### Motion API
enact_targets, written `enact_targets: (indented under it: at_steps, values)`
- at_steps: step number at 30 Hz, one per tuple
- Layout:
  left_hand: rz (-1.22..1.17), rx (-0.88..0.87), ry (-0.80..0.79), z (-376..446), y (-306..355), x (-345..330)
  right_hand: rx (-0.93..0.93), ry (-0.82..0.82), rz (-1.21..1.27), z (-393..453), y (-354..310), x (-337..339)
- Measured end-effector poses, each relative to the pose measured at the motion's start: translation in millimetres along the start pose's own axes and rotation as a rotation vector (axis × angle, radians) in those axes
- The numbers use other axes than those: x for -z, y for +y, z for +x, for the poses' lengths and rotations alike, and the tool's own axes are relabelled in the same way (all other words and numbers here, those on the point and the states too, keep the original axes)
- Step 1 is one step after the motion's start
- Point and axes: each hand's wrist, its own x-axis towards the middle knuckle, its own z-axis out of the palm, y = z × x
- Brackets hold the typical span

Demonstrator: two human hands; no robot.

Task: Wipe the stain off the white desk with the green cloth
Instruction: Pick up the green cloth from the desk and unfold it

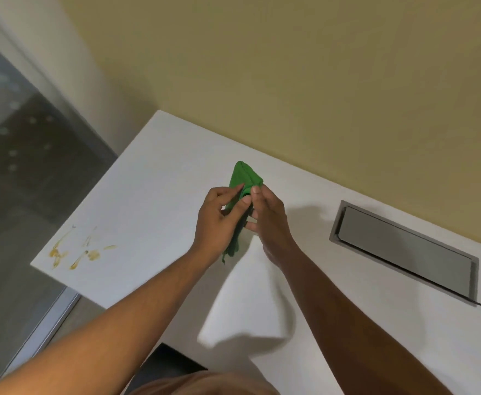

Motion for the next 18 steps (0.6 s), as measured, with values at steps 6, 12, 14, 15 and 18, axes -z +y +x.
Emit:
enact_targets:
  at_steps: [6, 12, 14, 15, 18]
  values:
    - [0.19, -0.168, 0.085, -33.9, -4.1, 35.8, -0.09, -0.083, 0.129, -22.2, -16.6, -27.5]
    - [0.106, -0.206, 0.195, -50.4, 0.8, 79.3, -0.097, -0.075, 0.049, -35.0, -20.3, -62.0]
    - [0.063, -0.182, 0.169, -54.5, 1.9, 94.1, -0.072, -0.088, 0.021, -39.1, -19.0, -73.8]
    - [0.041, -0.168, 0.15, -56.8, 2.4, 101.7, -0.062, -0.098, 0.0, -41.0, -17.9, -80.4]
    - [-0.003, -0.145, 0.153, -63.2, -2.4, 124.7, -0.037, -0.114, -0.046, -45.8, -14.8, -104.8]
